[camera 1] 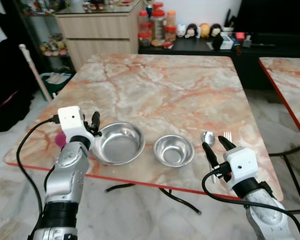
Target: Setting the table
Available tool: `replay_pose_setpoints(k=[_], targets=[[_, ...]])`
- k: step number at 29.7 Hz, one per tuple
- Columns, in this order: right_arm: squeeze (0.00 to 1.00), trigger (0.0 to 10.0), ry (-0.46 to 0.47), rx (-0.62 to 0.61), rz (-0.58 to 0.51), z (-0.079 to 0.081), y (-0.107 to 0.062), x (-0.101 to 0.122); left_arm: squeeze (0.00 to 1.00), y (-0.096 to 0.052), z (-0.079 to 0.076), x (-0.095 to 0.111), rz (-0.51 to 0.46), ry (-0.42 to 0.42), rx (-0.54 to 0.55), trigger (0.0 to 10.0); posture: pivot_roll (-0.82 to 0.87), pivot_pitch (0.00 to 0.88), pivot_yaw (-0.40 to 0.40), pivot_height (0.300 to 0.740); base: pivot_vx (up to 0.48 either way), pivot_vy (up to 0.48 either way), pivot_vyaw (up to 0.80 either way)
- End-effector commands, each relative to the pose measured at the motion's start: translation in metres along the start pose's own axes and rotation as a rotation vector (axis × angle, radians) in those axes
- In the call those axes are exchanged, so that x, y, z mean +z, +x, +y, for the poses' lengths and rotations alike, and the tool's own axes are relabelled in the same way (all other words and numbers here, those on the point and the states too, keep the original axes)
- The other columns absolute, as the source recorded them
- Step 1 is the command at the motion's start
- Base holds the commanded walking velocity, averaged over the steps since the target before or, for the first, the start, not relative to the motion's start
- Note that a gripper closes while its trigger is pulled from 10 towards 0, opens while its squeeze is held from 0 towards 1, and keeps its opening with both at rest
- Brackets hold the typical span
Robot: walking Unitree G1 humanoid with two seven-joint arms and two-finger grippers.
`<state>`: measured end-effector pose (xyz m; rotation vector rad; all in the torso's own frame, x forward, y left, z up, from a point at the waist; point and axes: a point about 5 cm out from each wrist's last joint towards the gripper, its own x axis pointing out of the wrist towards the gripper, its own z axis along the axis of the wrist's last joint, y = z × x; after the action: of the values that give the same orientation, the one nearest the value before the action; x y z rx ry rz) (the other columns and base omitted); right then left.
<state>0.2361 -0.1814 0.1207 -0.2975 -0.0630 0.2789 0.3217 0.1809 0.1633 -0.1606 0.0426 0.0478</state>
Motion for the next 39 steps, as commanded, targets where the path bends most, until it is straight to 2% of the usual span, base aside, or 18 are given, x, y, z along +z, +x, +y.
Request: replay_pose_setpoints(k=[1,4,7,12,13,19,33,37,38,39], targets=[[0.00,10.0,0.013,0.006,-0.007,0.002,0.000,0.001,0.00,-0.003,-0.003,-0.004,0.084,0.004,0.009,10.0,-0.08,0.026,0.068,0.740,0.000,0.000,0.00],[0.00,10.0,0.014,0.004,-0.009,0.002,0.000,0.001,0.00,-0.007,-0.008,-0.008,0.184,-0.005,0.021,10.0,-0.08,0.022,0.069,0.740,0.000,0.000,0.00],[0.00,10.0,0.016,0.004,-0.009,0.003,0.001,0.001,0.00,-0.008,-0.012,0.000,0.216,-0.017,0.044,10.0,-0.08,0.016,0.071,0.740,0.000,0.000,0.00],[0.00,10.0,0.019,0.004,-0.010,0.003,0.001,0.001,0.00,-0.009,-0.010,0.004,0.241,-0.022,0.094,10.0,-0.08,0.012,0.071,0.740,0.000,0.000,0.00],[0.00,10.0,0.020,0.004,-0.010,0.003,0.001,0.000,1.00,-0.010,-0.009,0.005,0.253,-0.022,0.105,10.0,-0.07,0.010,0.071,0.740,0.000,0.000,0.00],[0.00,10.0,0.023,0.000,-0.013,0.004,0.002,0.000,1.00,-0.014,0.000,0.001,0.324,-0.077,0.199,10.0,-0.08,0.003,0.076,0.740,0.000,0.000,0.00],[0.00,10.0,0.025,0.006,-0.009,0.004,0.002,-0.002,1.00,-0.021,0.000,-0.002,0.382,-0.125,0.257,10.0,-0.08,0.000,0.077,0.740,0.000,0.000,0.00],[0.00,10.0,0.026,0.007,-0.009,0.004,0.002,-0.003,1.00,-0.022,-0.001,-0.005,0.407,-0.138,0.239,10.0,-0.08,0.000,0.079,0.740,0.000,0.000,0.00],[0.00,10.0,0.026,0.007,-0.009,0.004,0.002,-0.003,0.94,-0.022,-0.002,-0.006,0.413,-0.142,0.233,10.0,-0.08,0.000,0.079,0.740,0.000,0.000,0.00],[0.00,10.0,0.025,0.008,-0.008,0.004,0.002,-0.003,0.00,-0.023,-0.003,-0.008,0.425,-0.144,0.235,10.0,-0.08,0.000,0.079,0.740,0.000,0.000,0.00]])
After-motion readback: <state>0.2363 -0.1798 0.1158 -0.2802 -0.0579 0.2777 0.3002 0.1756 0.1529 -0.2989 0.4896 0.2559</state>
